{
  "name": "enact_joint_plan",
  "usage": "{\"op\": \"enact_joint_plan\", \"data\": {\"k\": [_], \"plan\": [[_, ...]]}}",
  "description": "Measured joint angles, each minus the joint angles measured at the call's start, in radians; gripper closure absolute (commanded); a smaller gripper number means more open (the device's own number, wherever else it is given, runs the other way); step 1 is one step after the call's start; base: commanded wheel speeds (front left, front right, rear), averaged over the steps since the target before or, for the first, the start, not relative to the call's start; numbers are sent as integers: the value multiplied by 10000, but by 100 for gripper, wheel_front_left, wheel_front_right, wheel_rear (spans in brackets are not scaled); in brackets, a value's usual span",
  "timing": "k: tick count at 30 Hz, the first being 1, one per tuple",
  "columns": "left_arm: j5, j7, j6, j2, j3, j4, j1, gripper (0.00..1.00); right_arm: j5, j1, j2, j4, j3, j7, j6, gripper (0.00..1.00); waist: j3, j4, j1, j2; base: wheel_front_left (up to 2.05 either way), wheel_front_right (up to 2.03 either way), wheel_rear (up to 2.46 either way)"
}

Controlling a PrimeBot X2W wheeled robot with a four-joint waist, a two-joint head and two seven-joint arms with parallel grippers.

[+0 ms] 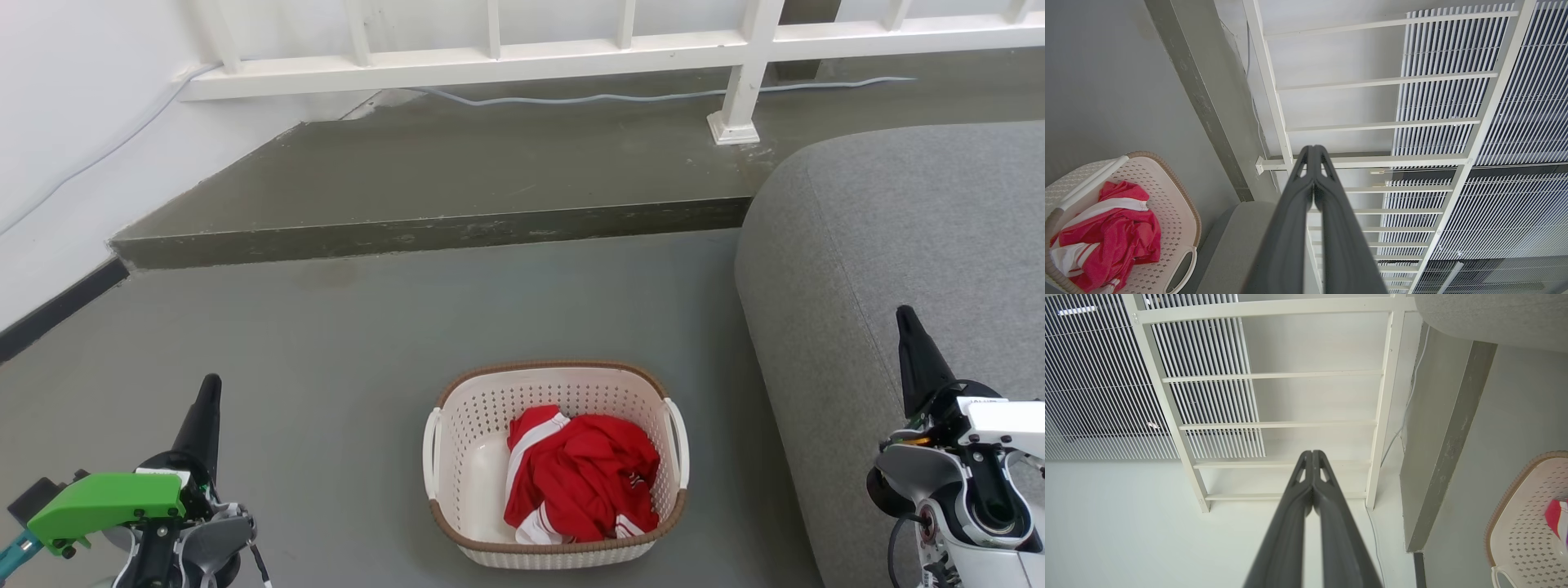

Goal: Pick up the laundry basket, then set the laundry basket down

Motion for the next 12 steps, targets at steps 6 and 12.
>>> {"op": "enact_joint_plan", "data": {"k": [6,12], "plan": [[0,0,0,0,0,0,0,100,0,0,2,0,-4,0,0,100,0,0,0,0,0,0,0],[0,0,0,0,2,-2,0,100,0,0,4,0,-6,0,0,100,0,0,0,0,0,0,0]]}}
